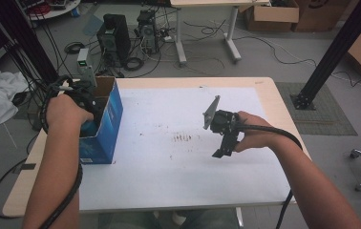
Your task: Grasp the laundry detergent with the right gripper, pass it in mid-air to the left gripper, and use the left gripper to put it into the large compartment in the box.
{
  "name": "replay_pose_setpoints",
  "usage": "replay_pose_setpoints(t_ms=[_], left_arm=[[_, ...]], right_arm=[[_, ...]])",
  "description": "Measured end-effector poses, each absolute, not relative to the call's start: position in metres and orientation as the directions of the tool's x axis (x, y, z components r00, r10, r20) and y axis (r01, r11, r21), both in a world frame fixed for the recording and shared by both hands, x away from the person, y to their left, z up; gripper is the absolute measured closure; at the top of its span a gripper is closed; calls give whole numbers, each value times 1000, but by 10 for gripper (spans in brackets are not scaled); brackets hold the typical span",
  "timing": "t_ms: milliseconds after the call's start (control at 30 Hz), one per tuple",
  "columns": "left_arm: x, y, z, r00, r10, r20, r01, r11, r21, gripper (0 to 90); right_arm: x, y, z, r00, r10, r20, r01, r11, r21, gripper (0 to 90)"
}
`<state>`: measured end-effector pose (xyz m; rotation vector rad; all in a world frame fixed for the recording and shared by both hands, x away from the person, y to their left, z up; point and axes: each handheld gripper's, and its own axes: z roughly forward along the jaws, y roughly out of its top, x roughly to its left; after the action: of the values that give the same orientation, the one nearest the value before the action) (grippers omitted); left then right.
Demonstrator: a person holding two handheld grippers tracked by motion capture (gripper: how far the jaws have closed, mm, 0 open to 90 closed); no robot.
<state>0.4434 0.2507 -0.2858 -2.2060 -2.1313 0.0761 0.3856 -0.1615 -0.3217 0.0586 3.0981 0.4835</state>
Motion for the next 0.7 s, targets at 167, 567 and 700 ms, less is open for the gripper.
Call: replay_pose_setpoints(t_ms=[167,567,700], left_arm=[[441,254,-288,34,999,0,997,-34,-69,382],[440,253,-288,21,1000,-16,998,-22,-61,378],[439,252,-288,25,1000,-20,998,-26,-65,376]], right_arm=[[386,-161,-323,-999,36,6,36,950,309,0],[386,-161,-324,-999,39,10,40,949,312,0],[386,-161,-323,-999,39,10,40,948,316,0]])
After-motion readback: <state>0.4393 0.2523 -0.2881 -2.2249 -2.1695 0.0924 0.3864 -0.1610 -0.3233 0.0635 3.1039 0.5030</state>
